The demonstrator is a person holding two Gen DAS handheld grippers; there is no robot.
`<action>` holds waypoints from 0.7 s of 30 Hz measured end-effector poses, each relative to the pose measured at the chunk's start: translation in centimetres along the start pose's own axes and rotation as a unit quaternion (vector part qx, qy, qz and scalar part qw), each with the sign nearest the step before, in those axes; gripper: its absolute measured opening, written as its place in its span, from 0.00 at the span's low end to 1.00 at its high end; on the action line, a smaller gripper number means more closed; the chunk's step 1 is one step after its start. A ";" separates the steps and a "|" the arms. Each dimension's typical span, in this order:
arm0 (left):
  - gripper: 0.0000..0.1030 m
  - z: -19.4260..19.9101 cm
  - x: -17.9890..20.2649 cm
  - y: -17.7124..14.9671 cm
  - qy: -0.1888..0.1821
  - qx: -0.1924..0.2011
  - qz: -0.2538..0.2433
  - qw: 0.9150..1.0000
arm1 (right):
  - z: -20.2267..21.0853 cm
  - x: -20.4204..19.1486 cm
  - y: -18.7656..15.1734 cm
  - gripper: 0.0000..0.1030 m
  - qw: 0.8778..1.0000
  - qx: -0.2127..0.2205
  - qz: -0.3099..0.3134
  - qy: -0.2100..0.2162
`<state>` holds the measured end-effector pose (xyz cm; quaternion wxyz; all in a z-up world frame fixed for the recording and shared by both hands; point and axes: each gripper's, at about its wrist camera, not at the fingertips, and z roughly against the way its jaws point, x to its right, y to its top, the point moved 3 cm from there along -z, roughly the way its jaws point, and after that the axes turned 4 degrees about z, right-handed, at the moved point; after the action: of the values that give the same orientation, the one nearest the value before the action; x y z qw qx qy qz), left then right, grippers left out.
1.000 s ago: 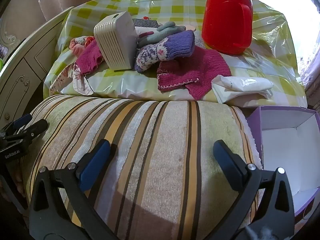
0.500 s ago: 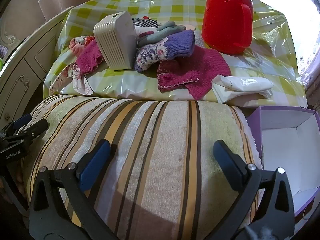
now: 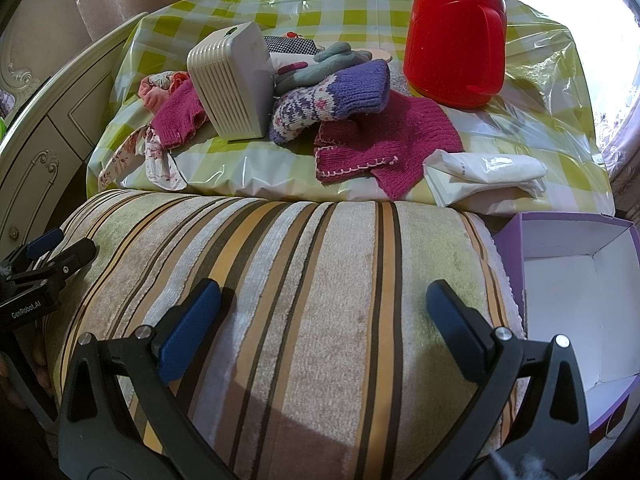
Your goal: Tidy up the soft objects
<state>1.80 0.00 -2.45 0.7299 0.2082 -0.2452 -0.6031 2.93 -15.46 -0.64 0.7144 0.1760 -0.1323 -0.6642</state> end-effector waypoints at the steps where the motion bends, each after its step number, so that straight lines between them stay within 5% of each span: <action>1: 1.00 0.0 0.0 0.0 0.000 0.000 0.000 1.000 | 0.0 0.0 0.0 1.00 1.000 0.000 0.000 0.000; 21: 1.00 0.3 0.0 0.0 -0.005 0.005 0.003 1.000 | 0.0 0.0 0.0 1.00 1.000 -0.001 -0.002 0.000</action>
<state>1.61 0.01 -2.18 0.7297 0.2082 -0.2525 -0.6003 2.94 -15.47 -0.68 0.7132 0.1761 -0.1312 -0.6656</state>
